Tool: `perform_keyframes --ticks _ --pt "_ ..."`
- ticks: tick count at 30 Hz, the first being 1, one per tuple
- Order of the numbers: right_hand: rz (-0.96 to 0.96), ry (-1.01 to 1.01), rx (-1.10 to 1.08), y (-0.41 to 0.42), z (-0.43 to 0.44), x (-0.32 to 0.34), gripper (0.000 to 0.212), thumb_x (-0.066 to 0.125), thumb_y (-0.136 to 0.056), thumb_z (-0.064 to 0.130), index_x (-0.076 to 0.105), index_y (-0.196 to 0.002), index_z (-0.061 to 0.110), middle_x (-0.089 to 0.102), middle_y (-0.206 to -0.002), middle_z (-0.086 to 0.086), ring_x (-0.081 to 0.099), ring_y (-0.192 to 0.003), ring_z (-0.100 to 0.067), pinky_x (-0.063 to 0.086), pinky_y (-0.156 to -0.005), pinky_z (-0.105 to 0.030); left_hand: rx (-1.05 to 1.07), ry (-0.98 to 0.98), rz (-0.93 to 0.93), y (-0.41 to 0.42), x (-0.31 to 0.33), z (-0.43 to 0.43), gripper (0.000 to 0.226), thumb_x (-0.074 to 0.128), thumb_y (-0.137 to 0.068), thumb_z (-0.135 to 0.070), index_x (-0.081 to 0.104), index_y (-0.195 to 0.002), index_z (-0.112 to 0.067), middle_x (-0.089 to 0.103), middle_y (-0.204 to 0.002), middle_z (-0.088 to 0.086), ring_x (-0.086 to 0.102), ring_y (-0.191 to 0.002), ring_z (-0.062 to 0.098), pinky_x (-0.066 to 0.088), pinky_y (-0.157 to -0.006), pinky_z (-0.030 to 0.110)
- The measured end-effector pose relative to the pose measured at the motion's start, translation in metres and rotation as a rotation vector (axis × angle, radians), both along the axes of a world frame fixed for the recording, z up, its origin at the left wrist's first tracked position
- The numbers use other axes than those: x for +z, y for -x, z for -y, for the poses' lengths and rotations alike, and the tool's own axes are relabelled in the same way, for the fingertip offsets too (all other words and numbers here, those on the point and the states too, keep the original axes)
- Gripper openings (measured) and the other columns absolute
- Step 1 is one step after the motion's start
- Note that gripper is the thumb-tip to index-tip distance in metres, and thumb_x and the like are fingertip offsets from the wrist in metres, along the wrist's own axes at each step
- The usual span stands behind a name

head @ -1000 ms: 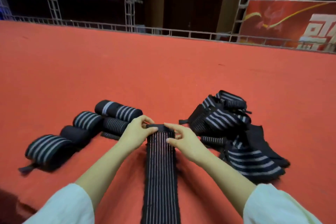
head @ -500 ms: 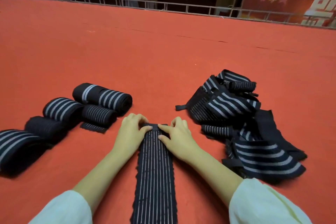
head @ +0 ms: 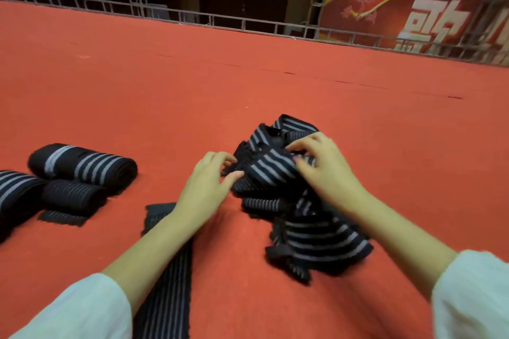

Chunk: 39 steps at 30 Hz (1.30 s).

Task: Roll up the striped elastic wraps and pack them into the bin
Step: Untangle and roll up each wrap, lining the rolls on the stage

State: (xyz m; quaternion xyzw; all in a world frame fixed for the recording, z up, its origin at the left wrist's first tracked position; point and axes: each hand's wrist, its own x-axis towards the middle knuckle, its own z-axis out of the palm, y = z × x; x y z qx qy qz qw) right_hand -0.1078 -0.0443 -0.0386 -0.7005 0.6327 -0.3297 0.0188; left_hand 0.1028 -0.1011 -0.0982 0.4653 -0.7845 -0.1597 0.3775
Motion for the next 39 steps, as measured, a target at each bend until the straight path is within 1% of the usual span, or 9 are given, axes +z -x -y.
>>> perform_keyframes --ticks 5,15,20,22,25,29,32,35,39 --pt "0.06 -0.102 -0.2 0.083 0.017 0.008 0.026 0.058 -0.089 0.005 0.066 -0.112 0.012 0.063 -0.112 -0.011 0.055 -0.09 -0.018 0.035 -0.081 -0.021 -0.111 0.073 0.017 0.07 0.032 0.025 0.029 0.063 -0.09 -0.024 0.061 -0.116 -0.011 0.059 -0.114 0.004 0.054 -0.109 0.023 0.04 -0.097 0.034" --pt "0.204 -0.236 -0.036 0.092 0.093 -0.032 0.049 0.056 -0.094 0.014 0.043 -0.141 0.021 0.049 -0.14 -0.002 0.047 -0.128 -0.017 0.035 -0.107 -0.029 -0.122 -0.137 0.29 0.148 0.04 0.096 0.056 0.064 -0.089 -0.035 0.049 -0.138 -0.015 0.055 -0.138 0.006 0.048 -0.129 0.022 0.038 -0.106 0.035" --pt "0.186 -0.122 -0.123 0.094 0.11 -0.042 0.017 0.068 -0.086 0.021 0.065 -0.102 0.017 0.039 -0.107 -0.003 0.039 -0.111 -0.02 0.03 -0.091 -0.025 -0.095 0.0 0.227 0.143 0.037 0.095 0.016 0.064 -0.088 -0.018 0.073 -0.101 -0.019 0.072 -0.095 0.004 0.062 -0.09 0.022 0.05 -0.081 0.036" --pt "0.249 -0.04 -0.121 0.094 0.109 -0.037 0.011 0.069 -0.084 0.018 0.059 -0.088 0.017 0.043 -0.103 -0.003 0.043 -0.103 -0.018 0.03 -0.081 -0.019 -0.088 0.041 0.155 0.141 0.044 0.091 0.015 0.063 -0.088 -0.018 0.073 -0.098 -0.021 0.071 -0.09 0.003 0.062 -0.084 0.024 0.05 -0.077 0.037" --pt "0.438 0.007 -0.001 0.094 0.1 -0.022 0.019 0.07 -0.082 0.01 0.06 -0.099 0.009 0.062 -0.103 -0.001 0.057 -0.097 -0.013 0.039 -0.077 -0.011 -0.087 0.084 0.02 0.141 0.066 0.087 0.016 0.063 -0.087 -0.017 0.074 -0.097 -0.021 0.073 -0.093 0.002 0.065 -0.09 0.024 0.051 -0.082 0.038" --pt "0.607 0.076 0.098 0.097 0.08 0.002 0.026 0.062 -0.086 0.001 0.067 -0.11 0.012 0.07 -0.102 0.001 0.063 -0.094 -0.01 0.051 -0.084 -0.033 -0.134 0.134 -0.037 0.141 0.097 0.069 0.015 0.063 -0.086 -0.014 0.074 -0.094 -0.021 0.073 -0.091 -0.002 0.065 -0.086 0.019 0.05 -0.082 0.034" --pt "0.634 0.103 0.121 0.098 0.065 0.017 0.018 0.06 -0.09 0.003 0.067 -0.106 0.005 0.07 -0.097 -0.001 0.063 -0.089 -0.007 0.053 -0.083 -0.031 -0.181 0.131 -0.102 0.138 0.112 0.05 0.011 0.066 -0.086 -0.013 0.074 -0.091 -0.017 0.07 -0.083 -0.006 0.065 -0.084 0.015 0.047 -0.078 0.024" --pt "0.6 0.065 0.104 0.098 0.048 0.02 0.014 0.06 -0.091 0.007 0.066 -0.102 0.002 0.068 -0.085 0.001 0.059 -0.072 -0.002 0.048 -0.068 -0.026 -0.212 0.012 -0.122 0.129 0.111 0.036 0.02 0.072 -0.083 -0.024 0.068 -0.102 -0.02 0.068 -0.09 -0.008 0.063 -0.087 0.009 0.047 -0.077 0.019" --pt "0.615 0.042 0.073 0.101 0.03 0.016 0.013 0.062 -0.09 0.009 0.067 -0.099 0.002 0.072 -0.094 -0.01 0.065 -0.084 -0.016 0.054 -0.081 -0.042 -0.243 -0.212 -0.096 0.121 0.087 0.022 0.04 0.071 -0.079 -0.047 0.06 -0.113 -0.029 0.066 -0.102 -0.012 0.061 -0.095 0.003 0.043 -0.077 0.016"
